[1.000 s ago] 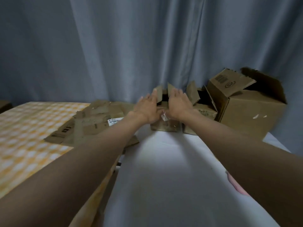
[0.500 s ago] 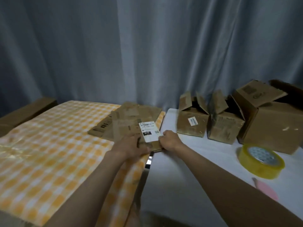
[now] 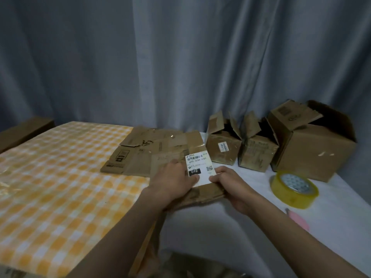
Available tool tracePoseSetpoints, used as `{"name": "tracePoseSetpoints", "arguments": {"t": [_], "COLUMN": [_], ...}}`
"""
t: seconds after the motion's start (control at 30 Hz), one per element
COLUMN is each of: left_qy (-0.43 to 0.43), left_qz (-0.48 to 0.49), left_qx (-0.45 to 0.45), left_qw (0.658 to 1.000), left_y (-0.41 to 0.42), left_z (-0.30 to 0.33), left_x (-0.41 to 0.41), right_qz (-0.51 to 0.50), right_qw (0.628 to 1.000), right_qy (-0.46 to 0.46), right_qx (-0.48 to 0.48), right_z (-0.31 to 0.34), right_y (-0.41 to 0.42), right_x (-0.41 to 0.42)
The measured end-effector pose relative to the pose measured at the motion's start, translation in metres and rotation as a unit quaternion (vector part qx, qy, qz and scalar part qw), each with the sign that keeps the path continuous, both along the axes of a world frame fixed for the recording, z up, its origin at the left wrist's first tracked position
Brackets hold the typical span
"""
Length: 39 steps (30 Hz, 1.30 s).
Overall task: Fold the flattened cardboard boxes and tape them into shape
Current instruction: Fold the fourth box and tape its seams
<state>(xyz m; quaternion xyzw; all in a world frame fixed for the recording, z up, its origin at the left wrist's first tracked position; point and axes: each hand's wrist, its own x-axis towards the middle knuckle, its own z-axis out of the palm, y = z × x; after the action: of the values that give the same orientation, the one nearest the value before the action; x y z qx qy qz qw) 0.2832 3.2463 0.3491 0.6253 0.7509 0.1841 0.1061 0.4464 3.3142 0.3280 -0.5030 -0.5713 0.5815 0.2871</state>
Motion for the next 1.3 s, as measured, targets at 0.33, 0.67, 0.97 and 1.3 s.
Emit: {"name": "tracePoseSetpoints", "arguments": {"t": [0.33, 0.67, 0.97, 1.3], "left_qy": [-0.081, -0.101, -0.161, -0.265], "left_qz": [-0.034, -0.011, 0.025, 0.052], "left_qx": [0.086, -0.019, 0.005, 0.099], "left_qw": [0.992, 0.995, 0.987, 0.958], "left_y": [-0.013, -0.001, -0.023, -0.041], "left_z": [-0.001, 0.003, 0.025, 0.070], "left_x": [0.094, 0.107, 0.084, 0.044], "right_qz": [0.060, 0.070, 0.053, 0.030], "right_qw": [0.997, 0.996, 0.996, 0.994], "right_qy": [0.050, 0.044, -0.049, 0.072], "right_qx": [-0.007, -0.018, 0.050, 0.075], "right_z": [0.016, 0.011, 0.018, 0.068], "right_y": [-0.048, -0.055, -0.049, -0.061], "right_x": [0.120, 0.110, 0.082, 0.065]}}
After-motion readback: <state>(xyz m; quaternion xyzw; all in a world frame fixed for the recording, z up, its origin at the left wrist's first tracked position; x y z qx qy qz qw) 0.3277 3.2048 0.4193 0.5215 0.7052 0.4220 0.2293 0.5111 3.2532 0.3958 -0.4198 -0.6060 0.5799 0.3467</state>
